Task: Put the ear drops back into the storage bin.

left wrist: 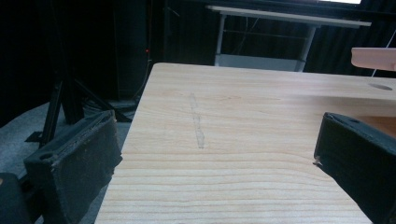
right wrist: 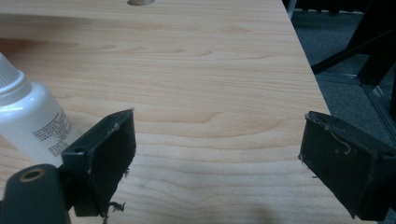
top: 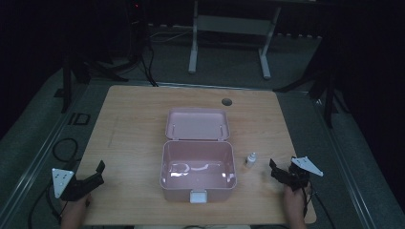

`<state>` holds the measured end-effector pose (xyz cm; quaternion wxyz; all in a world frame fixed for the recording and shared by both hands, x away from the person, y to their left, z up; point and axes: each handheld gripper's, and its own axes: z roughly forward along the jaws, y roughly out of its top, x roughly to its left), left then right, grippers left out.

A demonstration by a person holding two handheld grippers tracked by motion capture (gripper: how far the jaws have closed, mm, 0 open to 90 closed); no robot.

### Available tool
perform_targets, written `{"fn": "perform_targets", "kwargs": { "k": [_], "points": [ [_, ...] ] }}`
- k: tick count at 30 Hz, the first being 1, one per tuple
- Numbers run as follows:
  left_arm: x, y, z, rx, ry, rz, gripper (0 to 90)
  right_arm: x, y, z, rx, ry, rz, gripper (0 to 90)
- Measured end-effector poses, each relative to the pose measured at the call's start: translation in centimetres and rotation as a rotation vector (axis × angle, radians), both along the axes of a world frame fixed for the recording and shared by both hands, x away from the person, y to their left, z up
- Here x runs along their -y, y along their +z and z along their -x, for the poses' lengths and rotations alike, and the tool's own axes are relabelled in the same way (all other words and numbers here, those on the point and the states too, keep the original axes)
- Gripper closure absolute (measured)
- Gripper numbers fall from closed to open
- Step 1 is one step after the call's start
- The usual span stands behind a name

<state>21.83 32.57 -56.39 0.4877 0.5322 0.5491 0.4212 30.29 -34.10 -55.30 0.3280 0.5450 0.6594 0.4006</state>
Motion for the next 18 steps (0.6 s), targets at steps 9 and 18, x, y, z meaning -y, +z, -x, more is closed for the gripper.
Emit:
{"fn": "perform_targets", "kwargs": {
  "k": [9, 18],
  "points": [
    [-0.01, 0.00, 0.00, 0.000, 0.000, 0.000, 0.4, -0.17, -0.02, -0.21, -0.022, 0.024, 0.011, 14.4],
    [-0.03, 0.00, 0.01, 0.000, -0.001, 0.000, 0.4, 0.08, 0.47, -0.87, -0.101, 0.081, 0.019, 14.0]
  ]
}}
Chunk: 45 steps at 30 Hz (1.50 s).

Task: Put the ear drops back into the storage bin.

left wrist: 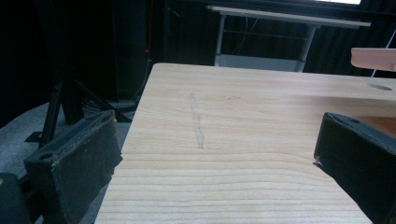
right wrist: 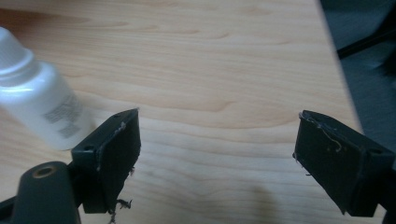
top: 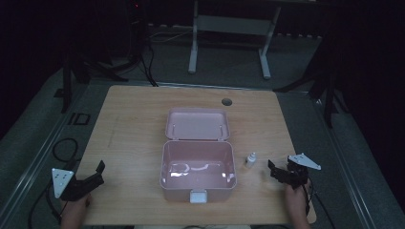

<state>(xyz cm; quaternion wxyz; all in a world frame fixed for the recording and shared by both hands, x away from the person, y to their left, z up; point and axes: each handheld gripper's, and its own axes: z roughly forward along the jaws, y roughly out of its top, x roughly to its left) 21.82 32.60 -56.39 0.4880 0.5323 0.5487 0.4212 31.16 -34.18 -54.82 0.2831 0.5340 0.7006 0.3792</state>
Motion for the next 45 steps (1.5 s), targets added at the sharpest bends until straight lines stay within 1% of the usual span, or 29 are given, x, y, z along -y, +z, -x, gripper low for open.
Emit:
{"fn": "perform_targets", "kwargs": {
  "k": [1, 3, 4, 5, 8, 9, 11, 13, 15, 16, 20, 21, 22, 25, 26, 27, 30, 31, 33, 34, 35, 36, 37, 38, 41, 42, 43, 44, 45],
  "points": [
    [0.0, 0.0, 0.0, 0.000, 0.000, 0.000, 0.4, 0.1, 0.1, -0.1, -0.026, -0.001, -0.007, 13.9],
    [0.0, 0.0, 0.0, 0.000, 0.000, 0.001, 0.4, 0.2, 0.4, -0.5, -0.084, 0.032, -0.009, 12.9],
    [0.0, 0.0, 0.0, 0.000, 0.000, 0.001, 0.4, 0.2, 0.4, -0.5, -0.084, 0.032, -0.009, 12.9],
    [0.0, 0.0, 0.0, 0.000, 0.000, 0.000, 0.4, 0.0, 0.6, -0.7, -0.130, 0.058, 0.015, 12.7],
    [0.0, 0.0, 0.0, 0.000, 0.001, 0.000, 0.4, -0.3, 1.0, -0.9, -0.202, 0.109, 0.040, 11.8],
    [0.0, 0.0, 0.0, -0.001, 0.001, -0.001, 0.5, -0.4, 1.2, -1.0, -0.228, 0.123, 0.057, 11.3],
    [0.0, 0.0, 0.0, -0.002, 0.001, -0.001, 0.4, -0.5, 1.5, -1.0, -0.253, 0.143, 0.066, 11.3],
    [0.0, 0.0, 0.0, -0.001, 0.000, -0.001, 0.5, -0.5, 1.8, -1.1, -0.265, 0.133, 0.077, 11.6],
    [0.0, 0.0, 0.0, -0.001, 0.000, -0.002, 0.4, -0.3, 2.1, -1.2, -0.282, 0.136, 0.070, 11.8],
    [0.0, 0.0, 0.0, 0.000, 0.000, -0.001, 0.4, -0.3, 2.1, -1.2, -0.282, 0.136, 0.070, 11.8],
    [0.0, 0.0, 0.0, -0.001, 0.000, 0.001, 0.4, -0.5, 2.6, -1.1, -0.355, 0.181, 0.100, 11.8],
    [0.0, 0.0, 0.0, -0.001, 0.000, 0.001, 0.4, -0.5, 2.6, -1.1, -0.355, 0.181, 0.100, 11.8],
    [0.0, 0.0, 0.0, -0.001, -0.001, 0.001, 0.5, -0.7, 2.7, -1.1, -0.403, 0.206, 0.122, 11.8],
    [0.0, 0.0, 0.0, -0.001, -0.001, 0.000, 0.5, -0.9, 2.8, -1.0, -0.481, 0.237, 0.147, 11.6],
    [0.0, 0.0, 0.0, -0.001, -0.001, 0.000, 0.4, -0.9, 2.8, -1.0, -0.481, 0.237, 0.147, 11.6],
    [0.0, 0.0, 0.0, -0.001, -0.002, 0.001, 0.4, -0.9, 2.8, -1.1, -0.510, 0.253, 0.153, 11.2],
    [0.0, 0.0, 0.0, -0.001, -0.002, 0.000, 0.4, -1.2, 2.9, -1.0, -0.571, 0.283, 0.174, 11.2],
    [0.0, 0.0, 0.0, -0.002, -0.002, -0.001, 0.4, -1.2, 2.9, -1.0, -0.571, 0.283, 0.174, 11.2],
    [0.0, 0.0, 0.0, -0.001, -0.002, -0.001, 0.4, -1.7, 3.1, -1.0, -0.618, 0.307, 0.222, 11.2],
    [0.0, 0.0, 0.0, -0.001, -0.002, -0.001, 0.4, -1.7, 3.1, -1.0, -0.629, 0.315, 0.234, 11.1],
    [0.0, 0.0, 0.0, -0.001, -0.002, -0.001, 0.4, -1.7, 3.1, -1.0, -0.629, 0.315, 0.234, 11.1],
    [0.0, 0.0, 0.0, -0.001, -0.002, -0.001, 0.4, -1.9, 3.1, -1.1, -0.660, 0.333, 0.259, 11.1],
    [0.0, 0.0, 0.0, -0.001, -0.002, 0.000, 0.5, -2.0, 3.2, -1.1, -0.670, 0.340, 0.276, 11.1],
    [0.0, 0.0, 0.0, -0.001, -0.002, 0.000, 0.4, -2.0, 3.2, -1.1, -0.670, 0.340, 0.276, 11.1],
    [0.0, 0.0, 0.0, -0.001, -0.003, 0.001, 0.4, -2.2, 3.5, -1.1, -0.720, 0.376, 0.339, 11.1],
    [0.0, 0.0, 0.0, -0.001, -0.003, 0.001, 0.5, -2.2, 3.5, -1.1, -0.720, 0.376, 0.339, 11.1],
    [0.0, 0.0, 0.0, -0.001, -0.003, 0.002, 0.4, -2.4, 3.7, -1.2, -0.748, 0.393, 0.383, 11.1],
    [0.0, 0.0, 0.0, -0.001, -0.003, 0.002, 0.5, -2.4, 3.7, -1.2, -0.748, 0.393, 0.383, 11.1],
    [0.0, 0.0, 0.0, -0.001, -0.003, 0.002, 0.5, -2.5, 3.8, -1.2, -0.758, 0.400, 0.404, 11.1]
  ]
}}
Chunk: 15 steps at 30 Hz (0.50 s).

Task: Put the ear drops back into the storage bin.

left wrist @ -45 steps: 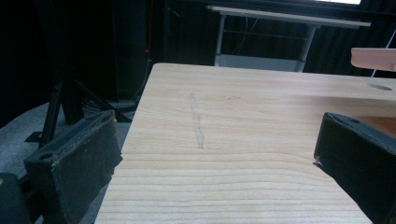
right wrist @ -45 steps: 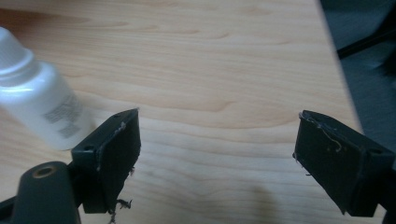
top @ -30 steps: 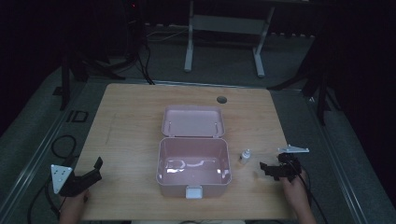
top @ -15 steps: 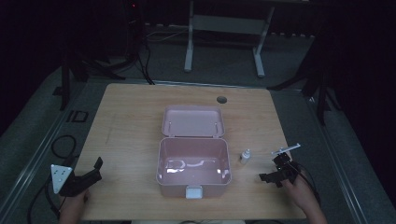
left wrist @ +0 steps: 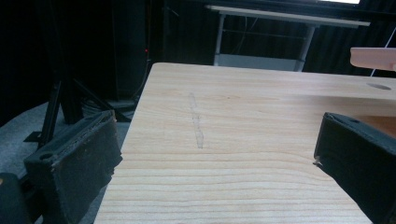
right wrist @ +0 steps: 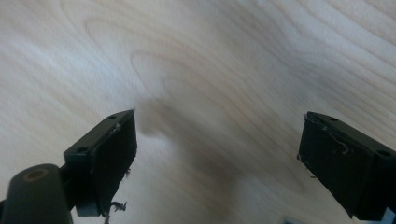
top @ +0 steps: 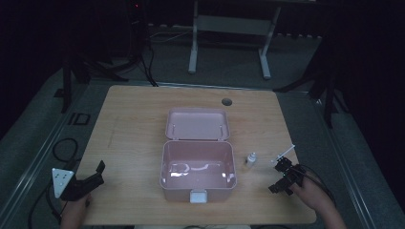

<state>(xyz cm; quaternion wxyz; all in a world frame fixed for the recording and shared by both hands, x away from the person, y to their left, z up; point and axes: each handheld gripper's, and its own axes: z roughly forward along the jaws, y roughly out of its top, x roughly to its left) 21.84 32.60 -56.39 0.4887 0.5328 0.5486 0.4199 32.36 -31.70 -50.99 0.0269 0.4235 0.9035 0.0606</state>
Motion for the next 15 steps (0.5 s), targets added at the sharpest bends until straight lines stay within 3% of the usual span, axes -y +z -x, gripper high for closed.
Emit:
{"fn": "perform_targets", "kwargs": {
  "k": [3, 4, 5, 10, 15],
  "points": [
    [0.0, 0.0, 0.0, 0.000, 0.000, 0.001, 0.4, -0.4, 0.4, -0.1, -0.055, 0.045, 0.067, 11.2],
    [0.0, 0.0, 0.0, 0.000, 0.000, 0.001, 0.4, -0.4, 0.4, -0.1, -0.055, 0.045, 0.067, 11.2],
    [0.0, 0.0, 0.0, 0.000, 0.000, 0.000, 0.4, -0.6, 0.6, -0.2, -0.090, 0.077, 0.091, 11.1],
    [0.0, 0.0, 0.0, 0.000, 0.001, 0.001, 0.4, -1.4, 0.6, -0.4, -0.185, 0.141, 0.163, 11.2],
    [0.0, 0.0, 0.0, 0.000, 0.000, 0.003, 0.4, -2.0, 0.4, -0.7, -0.233, 0.159, 0.179, 11.1]
  ]
}}
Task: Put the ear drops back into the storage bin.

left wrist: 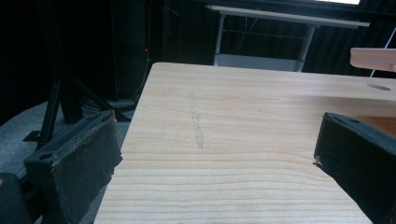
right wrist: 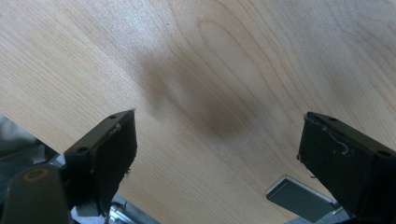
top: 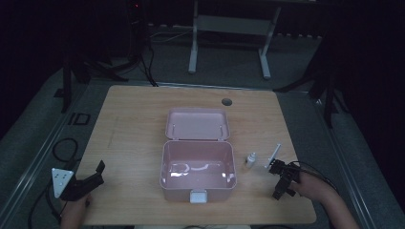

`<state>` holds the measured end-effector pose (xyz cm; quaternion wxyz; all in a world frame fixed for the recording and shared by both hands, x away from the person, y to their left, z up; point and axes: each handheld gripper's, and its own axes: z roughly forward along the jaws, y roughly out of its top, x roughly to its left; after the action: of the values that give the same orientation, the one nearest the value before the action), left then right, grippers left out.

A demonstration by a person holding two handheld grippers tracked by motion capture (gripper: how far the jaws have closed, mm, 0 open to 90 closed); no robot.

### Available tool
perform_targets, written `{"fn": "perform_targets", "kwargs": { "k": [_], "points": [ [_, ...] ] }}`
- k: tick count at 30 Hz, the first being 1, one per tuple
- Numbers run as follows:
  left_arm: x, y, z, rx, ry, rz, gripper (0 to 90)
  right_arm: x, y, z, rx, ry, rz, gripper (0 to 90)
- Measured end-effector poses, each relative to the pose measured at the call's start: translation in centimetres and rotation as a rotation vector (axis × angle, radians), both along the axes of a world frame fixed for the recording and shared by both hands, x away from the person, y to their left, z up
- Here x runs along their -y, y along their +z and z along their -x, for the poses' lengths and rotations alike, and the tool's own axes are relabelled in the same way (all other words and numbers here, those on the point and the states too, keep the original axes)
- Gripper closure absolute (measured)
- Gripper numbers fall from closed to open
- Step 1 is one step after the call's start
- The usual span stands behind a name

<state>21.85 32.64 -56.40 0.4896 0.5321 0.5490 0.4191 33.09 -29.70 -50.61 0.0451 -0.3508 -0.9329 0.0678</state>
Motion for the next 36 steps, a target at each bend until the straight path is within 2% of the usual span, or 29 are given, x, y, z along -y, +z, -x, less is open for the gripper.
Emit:
{"fn": "perform_targets", "kwargs": {
  "k": [5, 10, 18, 19, 21, 23, 27, 29, 33, 36],
  "points": [
    [0.0, 0.0, 0.0, 0.000, -0.001, -0.001, 0.4, -0.3, -0.1, -0.8, 0.010, -0.005, 0.000, 11.2],
    [0.0, 0.0, 0.0, 0.000, 0.000, 0.000, 0.5, -0.7, 0.0, -1.4, 0.032, 0.013, 0.013, 11.1],
    [0.0, 0.0, 0.0, -0.001, 0.001, -0.002, 0.5, -1.6, 1.0, -3.3, 0.066, -0.017, -0.056, 10.6],
    [0.0, 0.0, 0.0, 0.000, 0.000, -0.002, 0.5, -1.9, 1.4, -4.0, 0.078, -0.031, -0.070, 10.7],
    [0.0, 0.0, 0.0, 0.000, 0.000, -0.001, 0.5, -2.3, 1.6, -4.4, 0.092, -0.032, -0.063, 10.7],
    [0.0, 0.0, 0.0, 0.000, -0.001, -0.001, 0.4, -2.8, 1.8, -4.9, 0.087, -0.029, -0.077, 13.7],
    [0.0, 0.0, 0.0, 0.000, -0.002, 0.000, 0.4, -3.7, 2.0, -5.5, 0.081, -0.035, -0.094, 13.8],
    [0.0, 0.0, 0.0, 0.000, -0.003, 0.000, 0.5, -4.4, 2.1, -6.1, 0.072, -0.037, -0.123, 17.4],
    [0.0, 0.0, 0.0, 0.001, -0.004, 0.000, 0.5, -5.4, 2.1, -7.0, 0.089, -0.057, -0.120, 20.3],
    [0.0, 0.0, 0.0, 0.001, -0.004, 0.000, 0.5, -5.5, 2.0, -7.2, 0.090, -0.057, -0.122, 20.8]
  ]
}}
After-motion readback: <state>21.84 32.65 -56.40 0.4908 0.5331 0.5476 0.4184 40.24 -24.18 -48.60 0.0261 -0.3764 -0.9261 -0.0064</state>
